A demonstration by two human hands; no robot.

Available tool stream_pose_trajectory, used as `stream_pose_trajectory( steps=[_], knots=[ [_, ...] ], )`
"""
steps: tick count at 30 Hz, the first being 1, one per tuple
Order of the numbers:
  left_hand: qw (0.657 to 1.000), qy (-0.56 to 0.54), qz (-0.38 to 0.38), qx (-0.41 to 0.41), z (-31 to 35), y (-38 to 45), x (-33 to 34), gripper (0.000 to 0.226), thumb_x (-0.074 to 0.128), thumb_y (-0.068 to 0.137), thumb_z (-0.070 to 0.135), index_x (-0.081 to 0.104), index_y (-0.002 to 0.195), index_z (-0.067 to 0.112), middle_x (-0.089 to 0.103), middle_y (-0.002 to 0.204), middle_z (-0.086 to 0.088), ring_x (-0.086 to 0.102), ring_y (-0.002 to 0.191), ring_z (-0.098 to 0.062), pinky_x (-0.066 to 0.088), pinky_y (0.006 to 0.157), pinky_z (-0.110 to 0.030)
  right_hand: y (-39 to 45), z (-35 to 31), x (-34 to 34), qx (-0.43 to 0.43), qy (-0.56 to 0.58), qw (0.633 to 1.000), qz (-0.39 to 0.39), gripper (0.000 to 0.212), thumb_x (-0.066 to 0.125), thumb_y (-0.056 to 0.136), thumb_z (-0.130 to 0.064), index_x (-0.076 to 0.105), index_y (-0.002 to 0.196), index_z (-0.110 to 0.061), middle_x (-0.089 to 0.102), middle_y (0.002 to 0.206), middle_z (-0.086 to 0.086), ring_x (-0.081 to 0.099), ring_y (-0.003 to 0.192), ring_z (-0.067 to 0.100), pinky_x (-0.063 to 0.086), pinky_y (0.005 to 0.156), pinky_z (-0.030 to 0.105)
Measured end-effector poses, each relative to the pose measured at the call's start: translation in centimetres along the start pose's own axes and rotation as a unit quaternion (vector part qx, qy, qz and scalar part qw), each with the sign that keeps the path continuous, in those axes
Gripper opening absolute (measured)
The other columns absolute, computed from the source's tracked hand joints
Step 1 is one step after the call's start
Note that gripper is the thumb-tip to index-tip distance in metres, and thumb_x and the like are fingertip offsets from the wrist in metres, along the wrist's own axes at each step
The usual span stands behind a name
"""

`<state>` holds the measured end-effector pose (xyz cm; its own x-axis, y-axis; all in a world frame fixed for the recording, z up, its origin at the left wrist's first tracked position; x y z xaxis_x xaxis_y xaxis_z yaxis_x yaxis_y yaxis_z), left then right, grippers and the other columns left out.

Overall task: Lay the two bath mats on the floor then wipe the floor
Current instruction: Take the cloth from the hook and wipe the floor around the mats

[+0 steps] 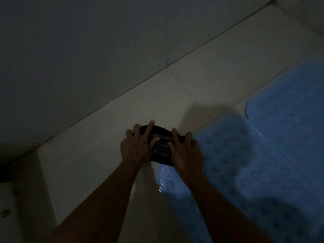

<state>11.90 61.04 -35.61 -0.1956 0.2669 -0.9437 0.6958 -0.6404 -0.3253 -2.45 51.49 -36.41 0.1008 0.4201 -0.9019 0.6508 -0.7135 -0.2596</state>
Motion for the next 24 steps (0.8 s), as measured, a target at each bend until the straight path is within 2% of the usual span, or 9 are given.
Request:
stream_pose_trajectory(
  steps=[3,4,7,9,17,21,24],
  knots=[
    [0.999,0.009,0.004,0.037,2.2,2.4,-0.7,0.07,0.021,0.096,0.071,-0.004,0.156,0.047,0.029,0.147,-0.008,0.042,0.119,-0.032,0.043,0.075,-0.038,1.0,1.4,-1.3,0.03,-0.017,0.999,0.04,0.054,0.052,0.095,-0.049,0.045,0.144,-0.028,0.052,0.125,0.017,0.059,0.095,0.034,0.049,0.05,0.035],
    [0.999,0.01,0.003,0.05,3.0,3.1,-1.0,0.07,0.022,0.096,0.071,-0.004,0.156,0.047,0.028,0.147,-0.008,0.042,0.119,-0.032,0.045,0.077,-0.039,1.3,2.0,-1.6,0.038,-0.021,0.998,0.042,0.054,0.05,0.096,-0.049,0.042,0.146,-0.029,0.05,0.129,0.017,0.058,0.098,0.034,0.05,0.052,0.036],
    [0.996,0.017,0.004,0.084,5.5,4.9,-1.8,0.069,0.022,0.096,0.07,-0.003,0.156,0.046,0.029,0.148,-0.006,0.042,0.119,-0.031,0.048,0.082,-0.042,2.0,3.8,-2.1,0.073,-0.005,0.997,0.013,0.056,0.031,0.102,-0.052,0.019,0.153,-0.034,0.032,0.144,0.014,0.048,0.114,0.033,0.054,0.069,0.04],
    [0.995,0.017,0.01,0.102,7.0,6.0,-2.2,0.069,0.023,0.096,0.071,0.0,0.156,0.047,0.03,0.147,-0.005,0.043,0.118,-0.03,0.049,0.082,-0.042,2.5,4.9,-3.2,0.101,0.006,0.995,0.023,0.056,0.026,0.101,-0.055,0.014,0.153,-0.037,0.026,0.147,0.012,0.046,0.118,0.032,0.055,0.075,0.041],
    [0.988,-0.004,-0.013,0.155,11.8,8.4,-2.9,0.068,0.024,0.095,0.072,0.001,0.155,0.049,0.028,0.148,-0.004,0.042,0.12,-0.028,0.049,0.081,-0.04,3.5,8.3,-5.0,0.181,-0.007,0.983,0.028,0.056,0.028,0.1,-0.055,0.016,0.153,-0.038,0.026,0.149,0.014,0.048,0.12,0.034,0.053,0.076,0.04],
    [0.984,-0.014,-0.02,0.174,14.0,9.2,-3.1,0.069,0.024,0.094,0.073,0.001,0.155,0.05,0.03,0.146,-0.003,0.042,0.119,-0.029,0.048,0.08,-0.04,3.7,10.3,-6.0,0.211,0.013,0.976,0.054,0.053,0.038,0.099,-0.053,0.03,0.15,-0.038,0.037,0.144,0.017,0.055,0.111,0.038,0.052,0.065,0.039],
    [0.983,-0.004,-0.008,0.186,15.8,9.8,-3.8,0.068,0.023,0.094,0.073,0.003,0.155,0.049,0.031,0.143,-0.005,0.042,0.118,-0.03,0.048,0.078,-0.04,4.4,11.9,-6.2,0.223,0.016,0.973,0.056,0.054,0.034,0.1,-0.054,0.026,0.151,-0.038,0.036,0.143,0.016,0.053,0.111,0.035,0.051,0.065,0.038]
  ],
)
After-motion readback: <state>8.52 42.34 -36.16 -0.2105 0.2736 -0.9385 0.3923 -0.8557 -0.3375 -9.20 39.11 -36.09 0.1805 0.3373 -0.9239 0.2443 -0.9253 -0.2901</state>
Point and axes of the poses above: each hand's wrist, its own y-axis towards the middle knuckle, its own x-axis out of the palm, z = x × y, the point moved 10 cm from there along y, towards the middle knuckle
